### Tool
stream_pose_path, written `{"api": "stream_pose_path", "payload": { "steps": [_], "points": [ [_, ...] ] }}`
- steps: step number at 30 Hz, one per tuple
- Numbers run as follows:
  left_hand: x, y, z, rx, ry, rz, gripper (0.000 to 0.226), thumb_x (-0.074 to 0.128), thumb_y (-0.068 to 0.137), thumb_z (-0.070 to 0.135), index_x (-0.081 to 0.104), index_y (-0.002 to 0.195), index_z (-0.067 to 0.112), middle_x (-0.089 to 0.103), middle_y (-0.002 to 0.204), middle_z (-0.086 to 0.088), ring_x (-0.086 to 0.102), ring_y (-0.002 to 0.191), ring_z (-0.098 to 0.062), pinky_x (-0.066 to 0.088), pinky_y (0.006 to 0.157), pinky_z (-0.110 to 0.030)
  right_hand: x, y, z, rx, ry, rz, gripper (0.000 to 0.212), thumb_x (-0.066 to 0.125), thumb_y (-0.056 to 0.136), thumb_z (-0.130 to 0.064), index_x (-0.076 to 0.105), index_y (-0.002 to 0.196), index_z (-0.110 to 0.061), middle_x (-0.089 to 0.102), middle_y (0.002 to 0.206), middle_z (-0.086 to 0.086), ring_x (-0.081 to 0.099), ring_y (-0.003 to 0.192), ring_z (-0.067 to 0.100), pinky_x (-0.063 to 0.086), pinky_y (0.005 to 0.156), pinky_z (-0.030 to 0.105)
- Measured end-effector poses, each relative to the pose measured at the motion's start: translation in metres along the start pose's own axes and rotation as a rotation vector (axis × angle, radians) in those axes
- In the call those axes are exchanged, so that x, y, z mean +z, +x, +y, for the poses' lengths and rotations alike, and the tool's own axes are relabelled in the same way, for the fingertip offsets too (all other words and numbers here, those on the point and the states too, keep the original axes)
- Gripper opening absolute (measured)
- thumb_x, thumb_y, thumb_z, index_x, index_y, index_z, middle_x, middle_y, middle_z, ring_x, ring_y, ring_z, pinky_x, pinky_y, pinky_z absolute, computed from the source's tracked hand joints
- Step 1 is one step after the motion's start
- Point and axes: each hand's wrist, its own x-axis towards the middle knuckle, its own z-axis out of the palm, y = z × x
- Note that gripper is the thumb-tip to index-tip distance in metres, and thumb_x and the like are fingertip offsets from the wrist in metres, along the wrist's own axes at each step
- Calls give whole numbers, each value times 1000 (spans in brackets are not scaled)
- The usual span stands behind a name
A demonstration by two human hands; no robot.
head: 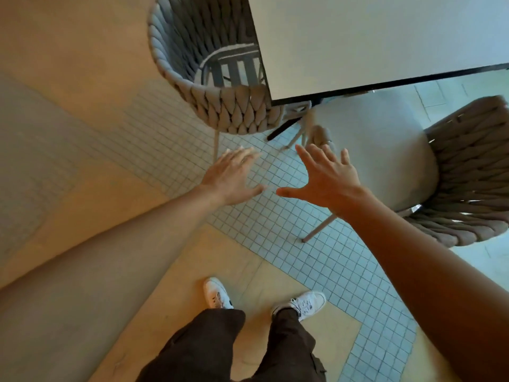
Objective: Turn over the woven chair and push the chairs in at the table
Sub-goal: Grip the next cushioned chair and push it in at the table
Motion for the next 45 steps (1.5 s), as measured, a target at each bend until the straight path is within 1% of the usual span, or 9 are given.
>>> {"api": "stream_pose_path", "payload": {
  "steps": [8,13,18,22,26,31,35,40,45],
  "points": [
    [-49,-49,-144,-74,30,50,93,45,87,77,24,159,21,18,167,-3,13,154,-23,6,123,-43,-51,65,-126,-48,-5,-10,129,29,63,-104,-2,162,-29,9,171,8,8,156,33,11,120,67],
    [-75,-64,-205,-129,49,59,92,47,86,77,24,158,24,22,166,-5,15,153,-24,10,125,-47,-76,102,-185,-140,7,16,120,34,71,-98,1,162,-28,13,170,9,11,155,33,11,120,67],
    [-90,-58,-246,-132,86,60,90,47,88,74,26,158,22,21,167,-3,16,153,-25,8,125,-46,-84,141,-214,-193,-5,16,114,34,74,-96,3,161,-29,16,169,9,13,155,33,13,120,68],
    [-104,-36,-282,-150,114,55,89,48,89,73,24,159,23,19,167,-3,15,153,-23,3,125,-43,-91,186,-225,-230,-31,9,116,31,71,-99,4,160,-30,17,168,8,17,154,34,15,119,68],
    [-121,0,-318,-147,142,50,88,46,89,73,24,159,23,21,166,-6,17,153,-26,8,125,-47,-105,238,-232,-243,-27,35,114,39,69,-98,10,157,-32,28,163,10,27,149,37,21,116,69],
    [-154,58,-357,-136,136,57,90,43,87,77,24,158,25,23,166,-5,18,152,-26,10,125,-49,-138,304,-236,-210,-35,-3,117,37,71,-97,2,161,-31,15,169,8,17,154,32,16,121,64],
    [-184,107,-386,-123,121,89,94,34,83,81,27,157,24,26,165,-6,21,152,-26,12,124,-50,-166,357,-240,-207,-38,11,117,38,73,-96,2,162,-29,15,169,8,18,154,31,17,121,62],
    [-213,152,-430,-71,103,133,88,40,87,79,32,154,23,29,163,-7,23,151,-27,14,123,-51,-192,416,-254,-179,-31,14,120,31,71,-100,4,162,-28,16,169,8,17,154,31,19,121,62],
    [-234,186,-489,-28,106,123,90,36,86,81,32,155,23,28,164,-5,22,151,-26,12,124,-48,-209,473,-283,-139,-38,9,121,28,70,-101,4,162,-26,17,169,10,19,154,32,20,120,62]
  ]
}}
